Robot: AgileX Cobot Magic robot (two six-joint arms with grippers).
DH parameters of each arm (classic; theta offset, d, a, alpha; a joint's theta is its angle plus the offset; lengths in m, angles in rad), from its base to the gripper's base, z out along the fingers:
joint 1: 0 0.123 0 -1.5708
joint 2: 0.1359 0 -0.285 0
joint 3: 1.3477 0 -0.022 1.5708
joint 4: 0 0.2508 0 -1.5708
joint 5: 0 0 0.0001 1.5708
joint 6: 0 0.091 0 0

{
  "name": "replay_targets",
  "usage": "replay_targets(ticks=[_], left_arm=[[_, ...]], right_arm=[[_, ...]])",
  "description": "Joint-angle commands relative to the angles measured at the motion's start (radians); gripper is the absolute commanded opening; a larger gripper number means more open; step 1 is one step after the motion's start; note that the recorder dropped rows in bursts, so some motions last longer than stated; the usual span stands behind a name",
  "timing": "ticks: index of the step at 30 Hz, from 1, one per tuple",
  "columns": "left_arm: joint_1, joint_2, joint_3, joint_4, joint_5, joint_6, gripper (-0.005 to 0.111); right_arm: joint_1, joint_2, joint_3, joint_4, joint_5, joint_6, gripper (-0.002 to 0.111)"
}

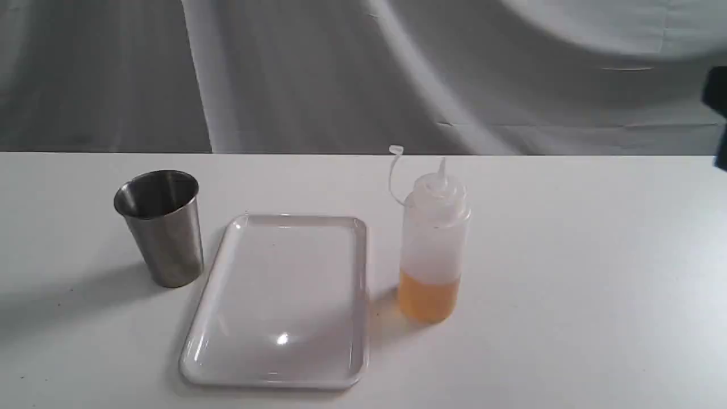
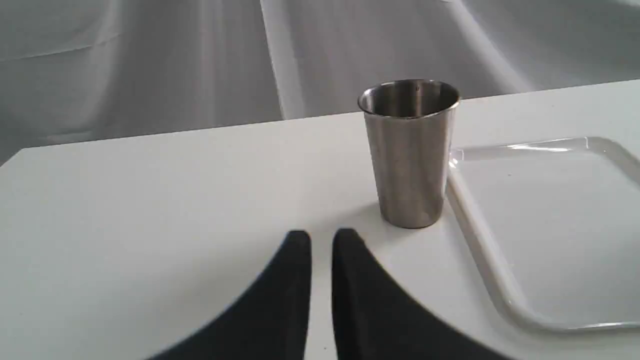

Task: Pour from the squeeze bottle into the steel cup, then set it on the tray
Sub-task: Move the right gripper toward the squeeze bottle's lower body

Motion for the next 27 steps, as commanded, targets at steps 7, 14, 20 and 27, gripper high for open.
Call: replay_targets(ticks=[7, 14, 20, 27], left_arm=[[-0.001, -0.005, 0.004, 0.002, -0.007, -0.002, 0.008], [-0.001, -0.005, 0.004, 0.002, -0.007, -0.002, 0.008], [-0.001, -0.005, 0.004, 0.002, -0.007, -0.002, 0.008], [-0.001, -0.005, 0.004, 0.002, -0.007, -0.002, 0.008]], right_arm=[[0.160, 0.268, -0.006, -0.014, -0.217, -0.087, 0.000], [0.181, 0.409, 0.094, -0.002, -0.505, -0.087, 0.000], [0.181, 0.491, 0.208, 0.089, -0.605, -0.192, 0.000], [0.181, 0.604, 0.349, 0.182, -0.859, -0.245, 0.000]])
